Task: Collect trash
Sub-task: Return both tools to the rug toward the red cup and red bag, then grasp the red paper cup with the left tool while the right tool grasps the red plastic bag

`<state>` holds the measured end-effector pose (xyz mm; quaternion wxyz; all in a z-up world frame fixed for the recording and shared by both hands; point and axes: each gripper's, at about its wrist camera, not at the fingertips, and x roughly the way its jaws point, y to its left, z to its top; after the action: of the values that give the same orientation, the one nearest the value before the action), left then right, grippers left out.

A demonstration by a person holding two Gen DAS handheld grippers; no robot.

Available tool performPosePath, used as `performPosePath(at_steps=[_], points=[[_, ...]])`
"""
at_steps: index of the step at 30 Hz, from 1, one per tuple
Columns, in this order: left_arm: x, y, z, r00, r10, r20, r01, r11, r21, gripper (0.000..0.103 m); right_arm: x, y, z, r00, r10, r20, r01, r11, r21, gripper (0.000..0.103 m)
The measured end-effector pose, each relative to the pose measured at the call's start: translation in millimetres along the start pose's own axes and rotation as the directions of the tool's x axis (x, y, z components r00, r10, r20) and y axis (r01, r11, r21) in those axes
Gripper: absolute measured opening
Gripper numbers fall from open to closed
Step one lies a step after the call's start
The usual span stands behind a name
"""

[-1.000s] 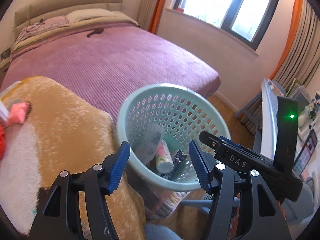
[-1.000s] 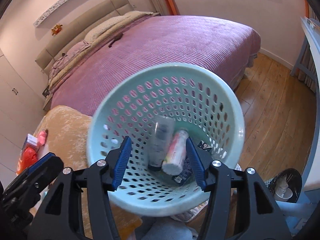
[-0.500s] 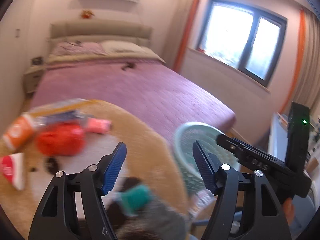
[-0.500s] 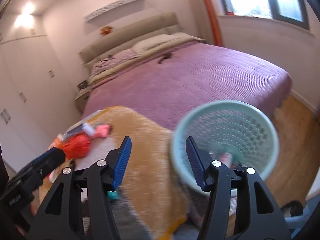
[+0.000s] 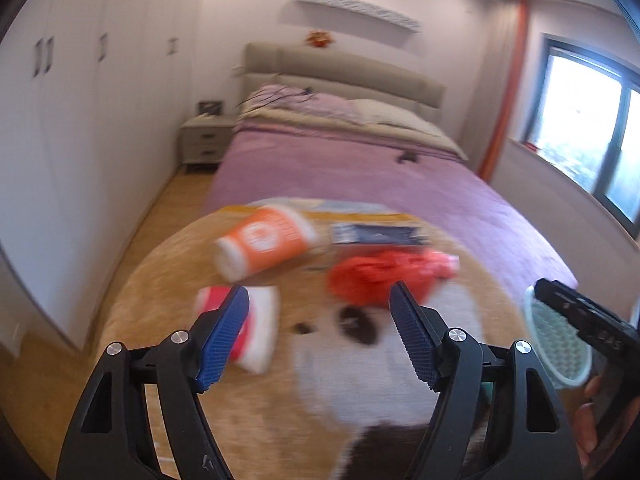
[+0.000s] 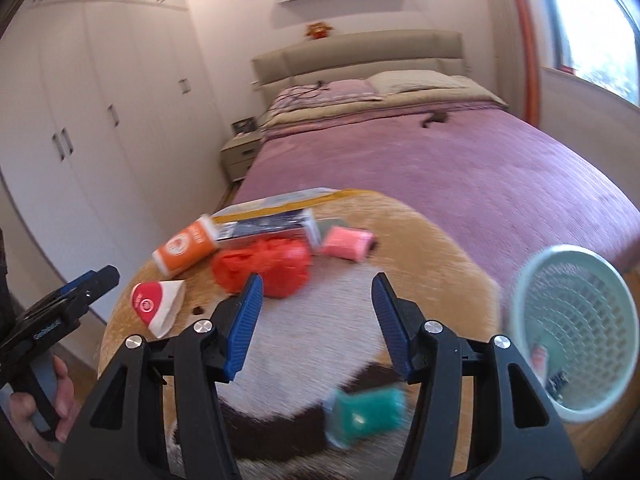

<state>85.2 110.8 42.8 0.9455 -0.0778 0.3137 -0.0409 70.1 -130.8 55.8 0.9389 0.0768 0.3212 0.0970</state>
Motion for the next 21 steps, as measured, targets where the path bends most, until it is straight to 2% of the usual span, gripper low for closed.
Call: performPosePath(at_steps=[4,9,15,19,21], points=[[19,38,-4,0.997,0.063,-0.048,-0.065,0.997,-0.04,0.071,32,20,3,1.0,0.007,-0.027,-0.008,1.0,-0.022,0.053],[51,72,-9,0.989,0.109,-0.105,-0.117,0.99,-0.075,0.071,76,29,6,0.998,-0.026,-0.063,0.026,1.0,-0.005,0.055],[82,94,-14,0.982,0.071,-0.174,-0.092,0.989,-0.112,0.071,118,30,-1,0.995,-0.029,-0.093,0.032,0.999,0.035,0.071],[94,94,-15,0.979,0.053,-0.196,-0.075,0.992,-0.104,0.069,136,33,-3,0.993,-0.02,-0.112,0.024,0.999,0.032,0.072],[98,93,-16,0.979,0.039,-0.201,-0.062,0.992,-0.106,0.063,145,36,-5,0.992,-0.019,-0.121,0.023,0.999,0.024,0.072]])
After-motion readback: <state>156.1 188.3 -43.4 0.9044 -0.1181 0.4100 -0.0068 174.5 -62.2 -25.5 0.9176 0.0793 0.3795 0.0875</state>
